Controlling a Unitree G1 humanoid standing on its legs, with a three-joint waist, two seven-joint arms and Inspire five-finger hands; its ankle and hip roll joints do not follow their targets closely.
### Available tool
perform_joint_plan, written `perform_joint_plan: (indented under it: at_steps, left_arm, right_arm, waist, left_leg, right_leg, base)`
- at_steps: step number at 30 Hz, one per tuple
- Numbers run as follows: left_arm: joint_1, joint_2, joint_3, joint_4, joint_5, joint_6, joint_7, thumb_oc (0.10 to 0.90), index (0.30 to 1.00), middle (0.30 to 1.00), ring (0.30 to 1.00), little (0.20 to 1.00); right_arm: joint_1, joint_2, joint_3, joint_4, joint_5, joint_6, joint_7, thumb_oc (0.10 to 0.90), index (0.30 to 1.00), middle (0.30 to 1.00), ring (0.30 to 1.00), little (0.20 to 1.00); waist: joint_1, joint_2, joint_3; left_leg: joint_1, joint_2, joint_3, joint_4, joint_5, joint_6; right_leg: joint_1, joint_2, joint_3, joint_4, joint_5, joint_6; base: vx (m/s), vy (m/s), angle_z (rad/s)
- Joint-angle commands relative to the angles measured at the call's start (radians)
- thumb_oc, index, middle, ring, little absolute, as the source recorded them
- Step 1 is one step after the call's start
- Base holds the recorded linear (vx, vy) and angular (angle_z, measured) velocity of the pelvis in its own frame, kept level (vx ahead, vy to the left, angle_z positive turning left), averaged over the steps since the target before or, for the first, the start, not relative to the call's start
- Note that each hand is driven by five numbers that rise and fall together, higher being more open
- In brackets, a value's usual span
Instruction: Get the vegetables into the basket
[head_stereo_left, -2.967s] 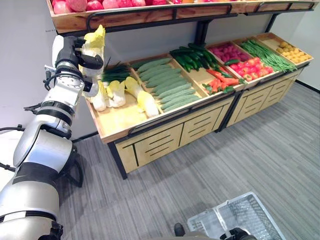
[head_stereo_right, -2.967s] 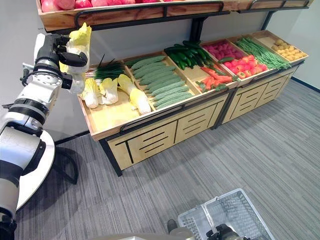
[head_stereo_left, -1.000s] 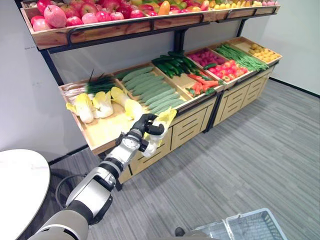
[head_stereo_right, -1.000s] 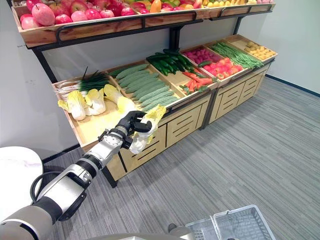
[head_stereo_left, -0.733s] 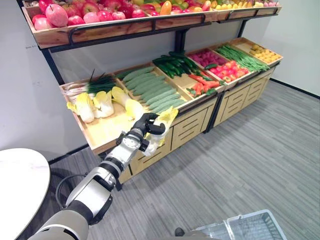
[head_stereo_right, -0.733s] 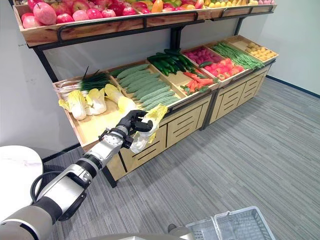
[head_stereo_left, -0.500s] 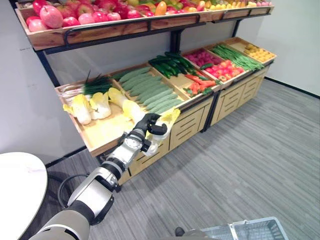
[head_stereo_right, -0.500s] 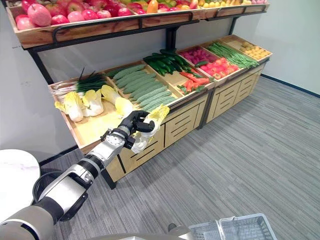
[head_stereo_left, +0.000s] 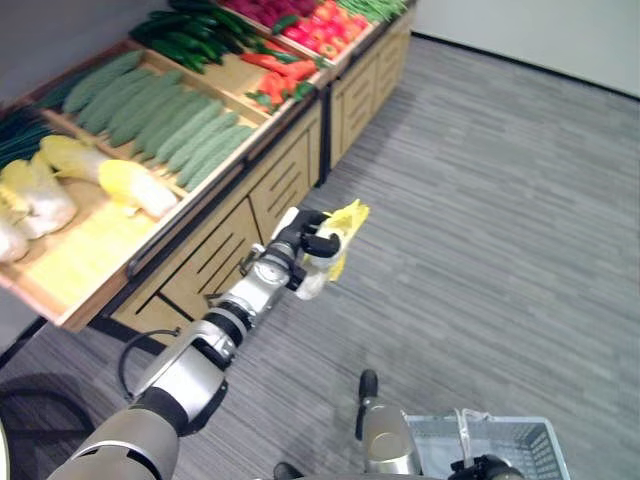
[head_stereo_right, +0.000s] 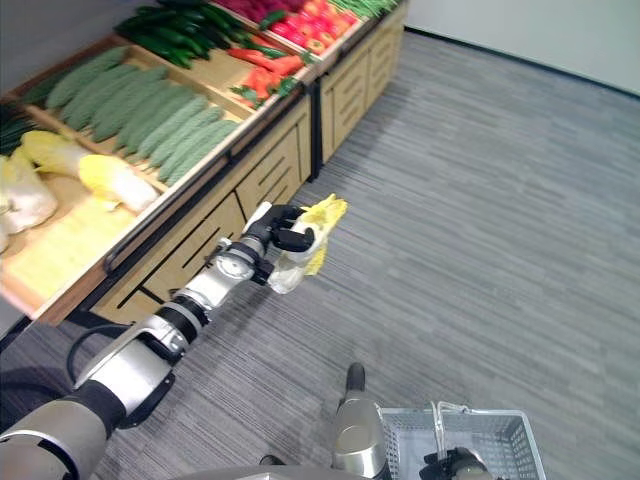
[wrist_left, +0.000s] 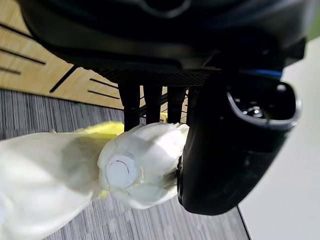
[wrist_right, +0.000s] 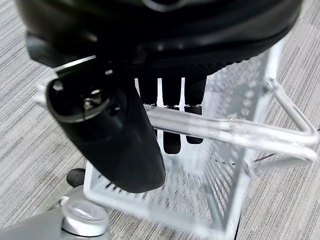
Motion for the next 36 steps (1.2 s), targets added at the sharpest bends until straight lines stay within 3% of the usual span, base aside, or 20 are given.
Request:
perform_joint_plan:
  at_steps: [1,3,7,19,21,22,23,24,25,26,27,28,29,32,33,36]
  left_arm:
    - [-0.144,0.006,0.059,-0.062,0.002,-0.113,0.031,0.4,0.3,0.3,0.3,0.3]
    - [-0.133,0.006,0.064,-0.059,-0.002,-0.114,0.025,0.4,0.3,0.3,0.3,0.3]
    - [-0.116,0.002,0.066,-0.066,-0.009,-0.116,0.027,0.4,0.3,0.3,0.3,0.3]
    - [-0.073,-0.054,0.05,-0.126,-0.043,-0.136,0.021,0.4,0.3,0.3,0.3,0.3]
    - [-0.069,-0.053,0.054,-0.134,-0.062,-0.142,0.024,0.4,0.3,0.3,0.3,0.3]
    - [-0.065,-0.043,0.056,-0.142,-0.069,-0.143,0.025,0.4,0.3,0.3,0.3,0.3]
    - [-0.058,-0.034,0.058,-0.156,-0.078,-0.149,0.029,0.4,0.3,0.3,0.3,0.3]
    - [-0.038,-0.014,0.068,-0.186,-0.097,-0.156,0.035,0.4,0.3,0.3,0.3,0.3]
    - [-0.037,-0.012,0.068,-0.188,-0.097,-0.155,0.035,0.4,0.3,0.3,0.3,0.3]
    - [-0.02,0.0,0.082,-0.209,-0.1,-0.155,0.033,0.4,0.3,0.3,0.3,0.3]
    - [-0.018,0.003,0.084,-0.21,-0.097,-0.156,0.031,0.4,0.3,0.3,0.3,0.3]
    - [-0.018,-0.001,0.085,-0.206,-0.097,-0.156,0.031,0.4,0.3,0.3,0.3,0.3]
    - [-0.023,-0.003,0.085,-0.201,-0.098,-0.161,0.039,0.4,0.3,0.3,0.3,0.3]
    - [-0.015,0.033,0.1,-0.224,-0.1,-0.173,0.05,0.4,0.3,0.3,0.3,0.3]
    - [-0.006,0.044,0.11,-0.232,-0.109,-0.172,0.046,0.4,0.3,0.3,0.3,0.3]
    - [-0.011,0.037,0.108,-0.234,-0.11,-0.169,0.047,0.4,0.3,0.3,0.3,0.3]
  right_arm:
    - [0.032,-0.052,0.052,0.026,-0.021,-0.012,-0.012,0.4,0.3,0.3,0.3,0.3]
    - [0.041,-0.051,0.054,0.026,-0.026,-0.012,-0.011,0.4,0.3,0.3,0.3,0.3]
    - [0.047,-0.057,0.062,0.018,-0.025,-0.013,-0.013,0.4,0.3,0.3,0.3,0.3]
    - [0.051,-0.117,0.044,0.007,0.003,-0.028,-0.027,0.4,0.3,0.3,0.3,0.3]
    - [0.042,-0.126,0.052,0.014,0.012,-0.031,-0.034,0.4,0.3,0.3,0.3,0.3]
    - [0.035,-0.128,0.056,0.015,0.02,-0.032,-0.033,0.4,0.3,0.3,0.3,0.3]
    - [0.028,-0.133,0.063,0.015,0.025,-0.034,-0.036,0.4,0.3,0.3,0.3,0.3]
    - [0.022,-0.137,0.071,0.013,0.026,-0.037,-0.034,0.4,0.3,0.3,0.3,0.3]
    - [0.021,-0.136,0.072,0.013,0.026,-0.037,-0.034,0.4,0.3,0.3,0.3,0.3]
    - [0.012,-0.146,0.078,0.013,0.021,-0.036,-0.028,0.4,0.3,0.3,0.3,0.3]
    - [0.012,-0.153,0.072,0.016,0.021,-0.034,-0.025,0.4,0.3,0.3,0.3,0.3]
    - [0.011,-0.158,0.071,0.016,0.021,-0.034,-0.024,0.4,0.3,0.3,0.3,0.3]
    - [0.012,-0.168,0.063,0.013,0.026,-0.036,-0.025,0.4,0.3,0.3,0.3,0.3]
    - [-0.019,-0.185,0.063,0.004,0.047,-0.043,-0.031,0.4,0.3,0.3,0.3,0.3]
    - [-0.027,-0.188,0.067,0.007,0.042,-0.042,-0.029,0.4,0.3,0.3,0.3,0.3]
    - [-0.03,-0.182,0.068,-0.001,0.042,-0.046,-0.029,0.4,0.3,0.3,0.3,0.3]
  waist:
    - [0.045,0.002,-0.129]
    - [0.043,-0.003,-0.137]
    - [0.027,0.002,-0.144]
    - [-0.03,0.073,-0.134]
    - [-0.02,0.077,-0.117]
    - [-0.012,0.064,-0.107]
    - [0.01,0.057,-0.093]
    - [0.035,0.05,-0.084]
    - [0.032,0.046,-0.088]
    - [0.065,0.032,-0.075]
    - [0.066,0.034,-0.071]
    - [0.071,0.035,-0.067]
    - [0.086,0.046,-0.051]
    - [0.167,0.05,-0.009]
    - [0.153,0.061,-0.017]
    - [0.155,0.061,-0.023]
  left_leg:
    - [-0.014,0.009,-0.105,0.072,-0.07,-0.031]
    - [-0.002,0.016,-0.095,0.08,-0.074,-0.039]
    - [0.007,0.046,-0.087,0.093,-0.07,-0.053]
    - [0.05,0.13,-0.109,0.036,0.011,-0.117]
    - [-0.01,0.213,-0.159,0.18,0.092,-0.161]
    - [-0.037,0.23,-0.179,0.229,0.152,-0.154]
    - [-0.072,0.216,-0.259,0.272,0.172,-0.146]
    - [-0.107,0.182,-0.353,0.279,0.154,-0.128]
    - [-0.111,0.177,-0.354,0.276,0.158,-0.126]
    - [-0.174,0.116,-0.433,0.199,0.098,-0.096]
    - [-0.207,0.119,-0.418,0.122,0.098,-0.097]
    - [-0.207,0.125,-0.408,0.078,0.109,-0.102]
    - [-0.252,0.123,-0.411,0.013,0.178,-0.114]
    - [-0.347,0.061,-0.642,-0.034,0.24,-0.122]
    - [-0.325,0.074,-0.628,-0.045,0.213,-0.117]
    - [-0.308,0.076,-0.609,-0.045,0.208,-0.106]
  right_leg:
    - [0.075,-0.167,0.021,0.027,0.067,0.19]
    - [0.096,-0.159,0.011,-0.001,0.081,0.192]
    - [0.111,-0.118,0.038,-0.018,0.035,0.184]
    - [0.067,-0.013,0.089,0.056,-0.092,0.129]
    - [0.066,0.054,0.116,0.054,-0.129,0.087]
    - [0.063,0.072,0.118,0.049,-0.118,0.059]
    - [0.067,0.089,0.139,0.041,-0.121,0.05]
    - [0.065,0.099,0.168,0.034,-0.126,0.049]
    - [0.061,0.095,0.167,0.033,-0.123,0.049]
    - [0.067,0.1,0.218,0.014,-0.132,0.062]
    - [0.073,0.1,0.226,0.0,-0.133,0.073]
    - [0.076,0.099,0.237,0.0,-0.133,0.08]
    - [0.084,0.105,0.248,-0.002,-0.139,0.084]
    - [0.114,0.12,0.335,0.019,-0.169,0.081]
    - [0.107,0.124,0.359,0.031,-0.183,0.088]
    - [0.092,0.121,0.389,0.035,-0.178,0.087]
  base:
    - [0.08,-0.117,-0.18]
    - [0.1,-0.143,-0.05]
    - [0.05,-0.112,-0.16]
    - [0.04,-0.112,-0.12]
    - [0.03,-0.276,-0.06]
    - [0.01,-0.24,-0.2]
    - [-0.03,-0.151,-0.24]
    - [-0.01,-0.045,-0.87]
    - [0.05,-0.017,-1.66]
    - [0.12,0.009,-1.77]
    - [0.18,0.045,-1.22]
    - [0.17,0.123,-0.52]
    - [0.18,0.155,-0.48]
    - [0.2,0.136,-0.3]
    - [0.14,0.145,-1.45]
    - [0.05,0.142,-1.49]
